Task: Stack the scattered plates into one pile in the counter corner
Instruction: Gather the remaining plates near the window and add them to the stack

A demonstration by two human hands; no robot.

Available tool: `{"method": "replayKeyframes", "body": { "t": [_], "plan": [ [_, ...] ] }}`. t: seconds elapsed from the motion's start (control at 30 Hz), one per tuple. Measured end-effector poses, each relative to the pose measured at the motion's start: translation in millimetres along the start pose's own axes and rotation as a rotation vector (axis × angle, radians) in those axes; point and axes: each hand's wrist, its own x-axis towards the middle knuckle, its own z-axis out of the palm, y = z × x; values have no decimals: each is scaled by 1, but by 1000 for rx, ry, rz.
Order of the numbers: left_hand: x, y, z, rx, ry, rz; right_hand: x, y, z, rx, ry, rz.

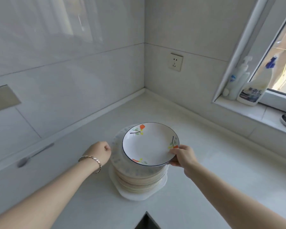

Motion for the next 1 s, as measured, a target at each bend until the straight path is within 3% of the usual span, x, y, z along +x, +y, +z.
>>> {"method": "replayKeyframes", "body": {
  "t": [0.23, 0.4, 0.6, 0.7, 1.0],
  "plan": [
    [13, -11, -3, -27, -14, -4, 19, 4, 33, -39, -55, 59],
    [18, -4, -5, -23, -17, 15, 21, 9, 38, -603, 8, -86],
    [14, 17, -4, -18, -29, 75, 21, 7, 25, -692, 35, -141],
    [8, 42, 6, 8, -64, 169, 19, 9, -2, -718, 92, -125],
    [-46, 178, 103, 214, -316, 590, -18, 68, -143, -684, 110, 176]
  ]
}}
